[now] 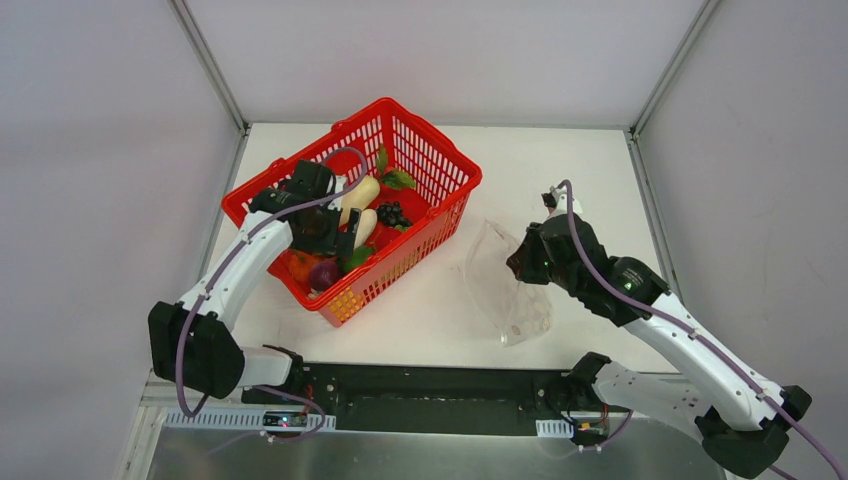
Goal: Place the food in the zip-top bag and seal the zipper
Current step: Pick up the fake vegetable from the bin, then place the fake vegetable in the zipper food storage bag.
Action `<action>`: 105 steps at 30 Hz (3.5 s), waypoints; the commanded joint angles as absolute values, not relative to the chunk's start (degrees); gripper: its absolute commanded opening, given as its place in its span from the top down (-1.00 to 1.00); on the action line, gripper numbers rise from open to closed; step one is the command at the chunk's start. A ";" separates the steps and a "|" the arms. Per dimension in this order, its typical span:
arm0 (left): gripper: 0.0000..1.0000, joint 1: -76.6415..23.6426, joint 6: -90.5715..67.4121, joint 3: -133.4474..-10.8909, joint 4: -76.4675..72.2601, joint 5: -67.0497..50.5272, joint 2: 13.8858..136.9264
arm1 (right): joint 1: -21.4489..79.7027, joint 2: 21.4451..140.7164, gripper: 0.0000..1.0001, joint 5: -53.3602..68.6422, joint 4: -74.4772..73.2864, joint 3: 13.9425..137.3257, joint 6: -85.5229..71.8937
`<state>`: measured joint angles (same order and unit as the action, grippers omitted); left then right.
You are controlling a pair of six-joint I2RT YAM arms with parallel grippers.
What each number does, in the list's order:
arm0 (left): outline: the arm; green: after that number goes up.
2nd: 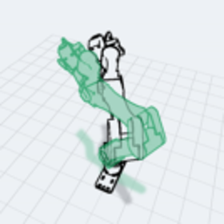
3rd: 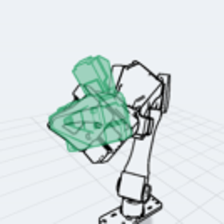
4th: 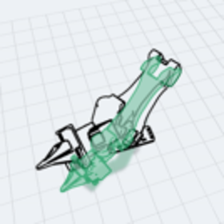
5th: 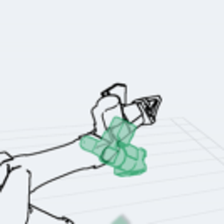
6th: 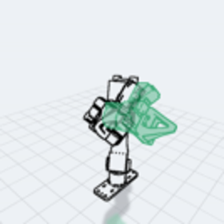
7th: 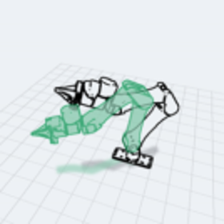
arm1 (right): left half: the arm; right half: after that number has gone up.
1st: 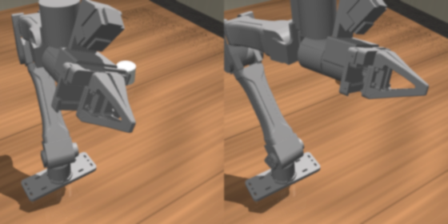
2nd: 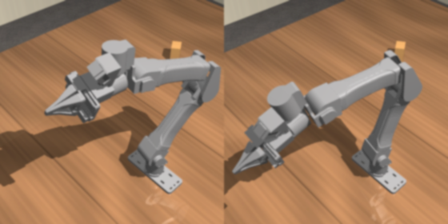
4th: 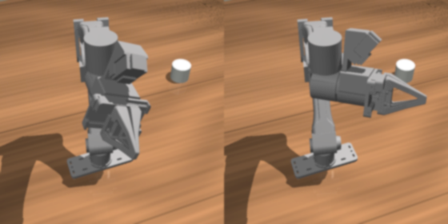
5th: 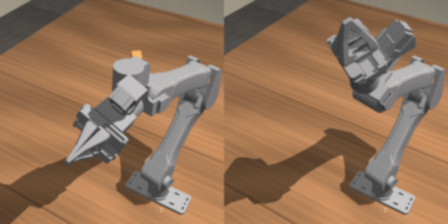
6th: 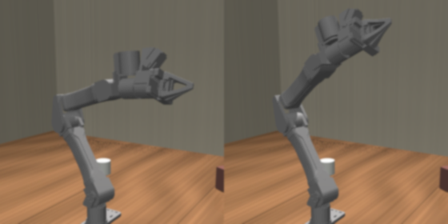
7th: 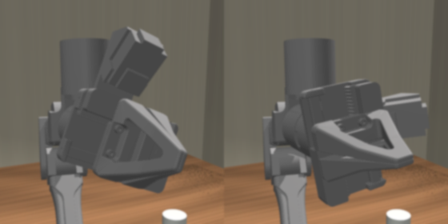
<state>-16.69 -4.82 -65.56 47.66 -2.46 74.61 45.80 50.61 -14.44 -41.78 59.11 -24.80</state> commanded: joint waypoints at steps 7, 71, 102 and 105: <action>-0.90 -15.29 -3.54 -66.68 52.19 11.63 82.01 | 45.89 50.38 0.92 -13.90 -39.77 58.89 -23.97; 0.66 -15.29 -16.28 -61.38 32.35 -17.38 49.50 | 45.96 51.29 0.84 -12.06 -38.13 57.93 -24.52; 0.49 -53.20 -31.60 -62.18 -8.36 -21.43 65.80 | 45.89 46.58 0.83 -15.97 -34.63 55.47 -29.45; 0.47 -55.33 -31.18 -63.29 -8.63 -19.74 69.33 | 45.95 45.30 0.83 -16.49 -34.20 55.21 -30.11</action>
